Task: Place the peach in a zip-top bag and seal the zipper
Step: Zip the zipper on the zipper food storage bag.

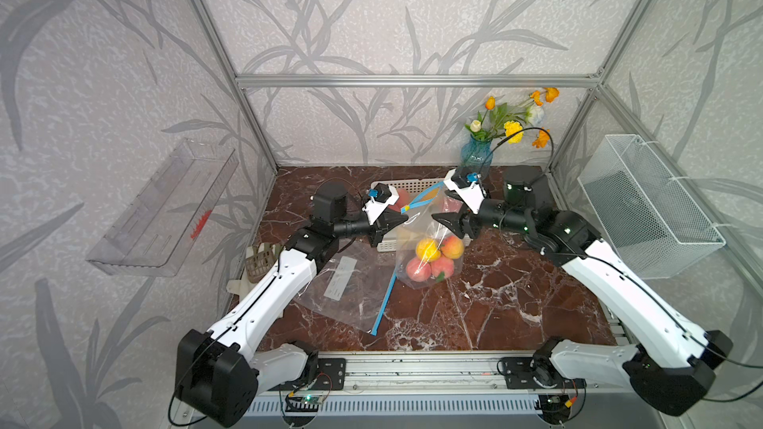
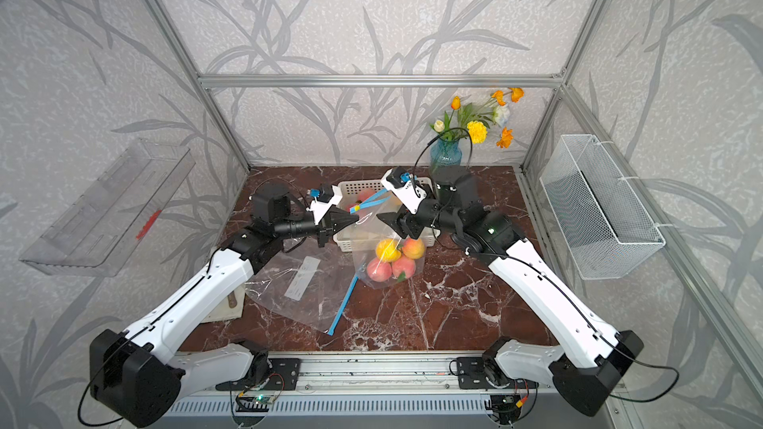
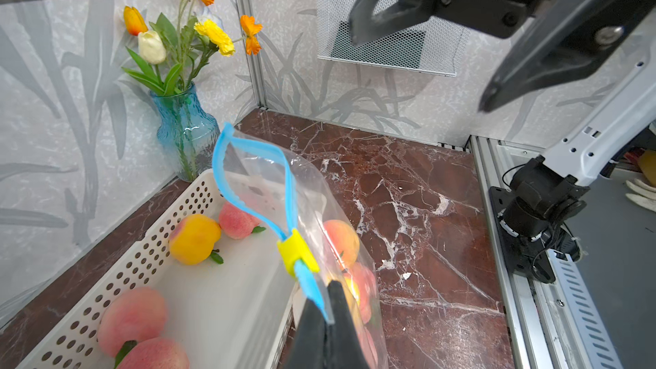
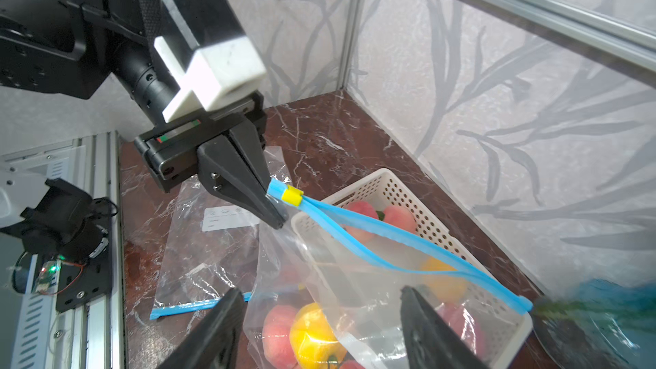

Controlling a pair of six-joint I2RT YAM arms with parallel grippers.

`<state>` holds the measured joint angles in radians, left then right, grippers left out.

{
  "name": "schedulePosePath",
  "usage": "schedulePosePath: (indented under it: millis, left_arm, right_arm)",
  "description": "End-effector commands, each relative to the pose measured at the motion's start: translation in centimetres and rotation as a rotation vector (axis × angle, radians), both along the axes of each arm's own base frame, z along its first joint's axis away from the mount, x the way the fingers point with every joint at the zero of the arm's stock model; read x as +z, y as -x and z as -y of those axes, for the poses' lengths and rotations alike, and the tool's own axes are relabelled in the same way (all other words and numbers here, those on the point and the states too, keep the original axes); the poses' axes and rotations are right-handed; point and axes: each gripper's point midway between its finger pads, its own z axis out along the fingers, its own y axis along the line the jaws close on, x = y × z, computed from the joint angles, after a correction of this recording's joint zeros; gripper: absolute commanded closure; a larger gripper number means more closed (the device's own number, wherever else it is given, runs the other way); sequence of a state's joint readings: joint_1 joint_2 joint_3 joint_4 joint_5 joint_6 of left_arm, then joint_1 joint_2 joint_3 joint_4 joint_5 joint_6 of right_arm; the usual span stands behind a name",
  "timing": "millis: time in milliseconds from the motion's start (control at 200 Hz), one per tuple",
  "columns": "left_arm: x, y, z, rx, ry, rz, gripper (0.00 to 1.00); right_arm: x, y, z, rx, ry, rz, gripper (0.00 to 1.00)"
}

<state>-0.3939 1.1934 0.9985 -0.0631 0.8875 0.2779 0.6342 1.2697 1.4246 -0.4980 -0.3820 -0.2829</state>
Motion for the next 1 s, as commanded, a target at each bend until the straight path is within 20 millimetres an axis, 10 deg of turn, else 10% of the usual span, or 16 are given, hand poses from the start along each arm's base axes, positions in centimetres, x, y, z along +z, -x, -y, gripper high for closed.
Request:
schedulePosePath:
  millis: [0,730,995]
  left_arm:
    - [3.1,1.3,0.3,-0.037,0.004,0.112,1.00]
    - [5.4,3.9,0.5,-0.107,-0.029,0.240,1.00]
    - [5.3,4.0,0.4,-0.106,-0.029,0.244,1.00]
  right_arm:
    - [1.5,1.6,-2.3,0.207,-0.025,0.084,0.34]
    - [1.1,3.9,-5.0,0.533,-0.001,0.114,0.34]
    - [0.5,3.3,-5.4,0.541,0.015,0.090,0.67]
